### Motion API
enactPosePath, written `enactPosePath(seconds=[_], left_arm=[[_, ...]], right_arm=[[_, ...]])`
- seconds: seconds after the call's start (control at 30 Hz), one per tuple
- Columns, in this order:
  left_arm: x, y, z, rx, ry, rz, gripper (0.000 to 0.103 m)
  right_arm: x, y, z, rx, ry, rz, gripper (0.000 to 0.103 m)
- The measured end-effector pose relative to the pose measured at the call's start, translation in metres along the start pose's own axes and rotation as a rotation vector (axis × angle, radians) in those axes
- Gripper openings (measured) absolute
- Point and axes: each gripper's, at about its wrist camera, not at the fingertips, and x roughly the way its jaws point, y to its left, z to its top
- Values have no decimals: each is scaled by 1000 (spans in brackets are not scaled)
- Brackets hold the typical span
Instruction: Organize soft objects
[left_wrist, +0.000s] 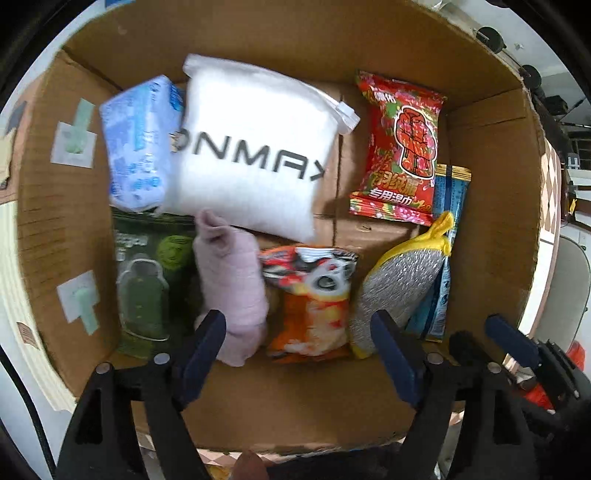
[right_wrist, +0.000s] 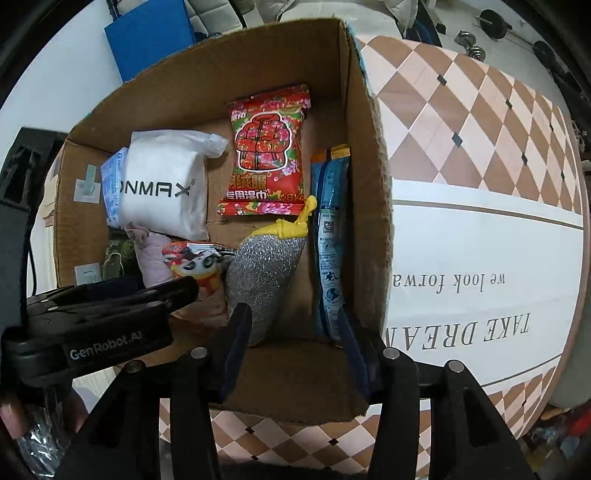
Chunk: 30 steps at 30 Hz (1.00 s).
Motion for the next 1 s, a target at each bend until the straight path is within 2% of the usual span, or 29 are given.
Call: enactPosePath(seconds=[0.17,0.33,0.43,0.5,0.57,0.6,0.63,0.7,0.87,1.0], left_arm=[[-22,5,-21,-2,-53,14,80],[-57,4,-52,12,-186,98,80],[-75,16,-64,2,-259,127,80],[-87,19,-71,-6,-299,133,80],[-97,19,-74,-15,-336,142,87],[-95,19,-74,-19,-352,146,97],[-99,22,-74,-21,-366,153,100],[-98,22,-75,-25,-386,159,100],[-100,18,-77,-41,-411,144,101],[-124,14,-92,-40,-464,144,101]], right_arm=[[-15,4,-6,4,-23,1,54],[-39,7,-17,-13,-75,-33,58],[-48,9,-26,-24,-105,-48,64],[-54,10,-31,-34,-126,-60,74],[-62,11,-37,-45,-154,-79,81],[-67,9,-40,-47,-165,-84,87],[-70,9,-42,-49,-177,-89,91],[-73,9,-45,-49,-188,-90,101],[-89,7,-52,-50,-223,-109,103],[-116,5,-63,-47,-274,-119,103]])
